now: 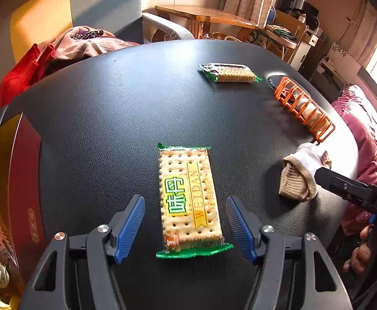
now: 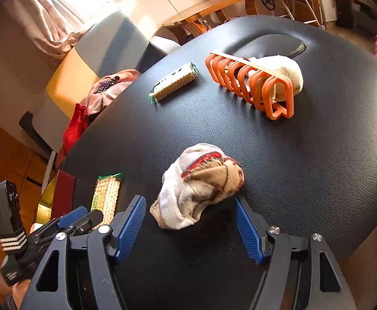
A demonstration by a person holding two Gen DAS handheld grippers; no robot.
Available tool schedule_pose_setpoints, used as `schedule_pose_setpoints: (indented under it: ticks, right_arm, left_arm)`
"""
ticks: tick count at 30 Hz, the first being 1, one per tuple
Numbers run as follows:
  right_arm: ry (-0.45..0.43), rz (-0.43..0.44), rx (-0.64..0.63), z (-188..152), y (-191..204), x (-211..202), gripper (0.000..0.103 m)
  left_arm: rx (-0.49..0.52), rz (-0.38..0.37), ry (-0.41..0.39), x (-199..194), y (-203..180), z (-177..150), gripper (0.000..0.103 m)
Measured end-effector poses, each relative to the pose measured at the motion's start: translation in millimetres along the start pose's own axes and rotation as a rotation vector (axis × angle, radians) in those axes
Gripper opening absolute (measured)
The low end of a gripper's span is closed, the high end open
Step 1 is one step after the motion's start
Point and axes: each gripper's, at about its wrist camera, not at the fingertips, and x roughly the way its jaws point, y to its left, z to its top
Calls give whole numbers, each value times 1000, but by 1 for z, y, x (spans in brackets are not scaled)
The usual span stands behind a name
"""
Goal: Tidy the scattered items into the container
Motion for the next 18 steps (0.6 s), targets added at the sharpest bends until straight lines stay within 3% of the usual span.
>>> schedule_pose_setpoints:
  ticks: [8, 15, 18]
  right_arm:
    - [-17, -67, 10, 14, 7, 17, 71]
    - [-13, -150, -155, 20, 27, 34, 40]
    - [-15, -162, -211, 19, 32, 37, 35]
  left_arm:
    - [5, 5, 13, 12, 3, 7, 67]
    - [-11, 9, 14, 19, 9, 8, 65]
    - [-31, 12, 9, 20, 14, 6, 51]
